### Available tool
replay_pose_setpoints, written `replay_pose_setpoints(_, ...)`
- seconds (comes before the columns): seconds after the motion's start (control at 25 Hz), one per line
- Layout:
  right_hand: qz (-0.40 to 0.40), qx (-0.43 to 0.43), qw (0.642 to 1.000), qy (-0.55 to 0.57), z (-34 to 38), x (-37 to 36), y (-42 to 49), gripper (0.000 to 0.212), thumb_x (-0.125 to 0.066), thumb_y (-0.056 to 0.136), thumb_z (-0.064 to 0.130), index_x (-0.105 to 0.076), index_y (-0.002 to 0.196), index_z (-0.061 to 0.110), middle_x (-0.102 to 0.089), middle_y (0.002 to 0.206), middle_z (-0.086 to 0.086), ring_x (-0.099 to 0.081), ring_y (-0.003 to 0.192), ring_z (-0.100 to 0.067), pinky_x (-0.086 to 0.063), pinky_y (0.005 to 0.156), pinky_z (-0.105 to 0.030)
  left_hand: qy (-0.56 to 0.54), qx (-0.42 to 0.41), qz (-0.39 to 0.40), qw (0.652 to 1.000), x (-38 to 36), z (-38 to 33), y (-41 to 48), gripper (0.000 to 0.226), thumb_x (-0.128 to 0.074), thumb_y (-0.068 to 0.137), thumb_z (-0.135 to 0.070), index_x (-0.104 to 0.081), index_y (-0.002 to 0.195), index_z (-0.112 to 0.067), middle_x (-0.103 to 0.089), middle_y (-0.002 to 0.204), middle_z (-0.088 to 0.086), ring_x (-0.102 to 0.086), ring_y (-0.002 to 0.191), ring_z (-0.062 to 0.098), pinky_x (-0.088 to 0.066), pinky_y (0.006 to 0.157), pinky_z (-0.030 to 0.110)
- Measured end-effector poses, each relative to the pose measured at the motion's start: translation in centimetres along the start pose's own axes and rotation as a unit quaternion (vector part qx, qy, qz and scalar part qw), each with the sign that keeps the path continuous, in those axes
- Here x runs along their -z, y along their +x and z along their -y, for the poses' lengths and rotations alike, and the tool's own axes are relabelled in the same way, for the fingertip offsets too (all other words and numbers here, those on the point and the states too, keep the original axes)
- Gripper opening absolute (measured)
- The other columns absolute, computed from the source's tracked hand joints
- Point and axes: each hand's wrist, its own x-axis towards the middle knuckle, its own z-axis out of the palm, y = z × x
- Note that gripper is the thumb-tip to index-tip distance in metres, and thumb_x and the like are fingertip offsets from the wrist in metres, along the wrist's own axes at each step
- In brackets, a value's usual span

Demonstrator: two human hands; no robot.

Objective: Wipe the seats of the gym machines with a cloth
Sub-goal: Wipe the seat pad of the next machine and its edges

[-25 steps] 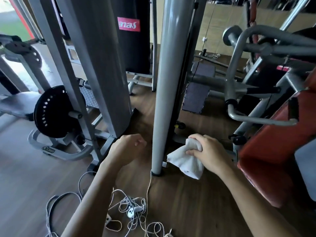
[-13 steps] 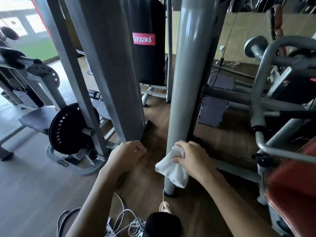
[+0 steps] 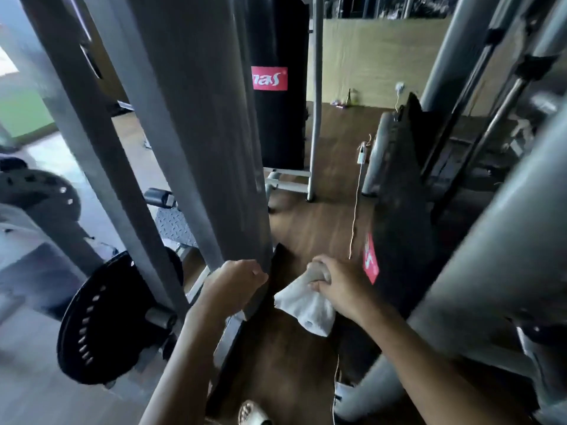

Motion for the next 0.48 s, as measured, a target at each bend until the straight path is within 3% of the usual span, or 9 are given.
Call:
replay_pose_setpoints(0.08,0.008,-0.053,0.999,0.010,0.2,0.9,4.5,0.051,-0.074,0.090,0.026,-0.056,0.138,0.022,-0.065,0.131,0.001,-0.058,0.124,-0.018,-0.044,0.104,-0.029,0.005,-0.014,0.028,1.000,2.1,1.6,5.3,0.026,-0.056,0.098,-0.034,-0.071,0.107,-0.016,-0.073,0.105,0.005,-0.067,0.101,0.026,-0.054,0.091,0.038)
replay_pose_setpoints(0.2,-0.030,-0.104,0.994,0.032,0.0,2.5,10.2,0.048,-0.076,0.087,0.022,-0.060,0.133,0.022,-0.067,0.123,0.002,-0.061,0.118,-0.018,-0.045,0.095,-0.023,-0.007,-0.059,0.043,0.997,4.9,1.9,12.6,0.027,-0.056,0.098,-0.037,-0.072,0.106,-0.017,-0.073,0.103,0.003,-0.068,0.099,0.024,-0.055,0.090,0.040)
replay_pose_setpoints(0.4,-0.093,-0.141,0.984,0.051,-0.7,5.4,19.6,0.043,-0.082,0.080,0.024,-0.066,0.120,0.022,-0.071,0.108,0.000,-0.066,0.103,-0.019,-0.053,0.091,-0.035,-0.024,-0.119,0.060,0.991,8.3,-1.4,24.9,0.023,-0.056,0.097,-0.040,-0.070,0.099,-0.023,-0.072,0.096,0.003,-0.068,0.093,0.026,-0.055,0.087,0.042)
replay_pose_setpoints(0.48,-0.103,-0.144,0.983,0.055,-1.3,6.8,23.4,0.042,-0.084,0.076,0.028,-0.067,0.115,0.026,-0.071,0.103,0.002,-0.066,0.097,-0.018,-0.054,0.086,-0.033,-0.059,-0.113,0.089,0.988,9.0,-2.4,30.0,0.015,-0.061,0.095,-0.038,-0.066,0.084,-0.029,-0.069,0.086,-0.002,-0.068,0.086,0.022,-0.055,0.080,0.037)
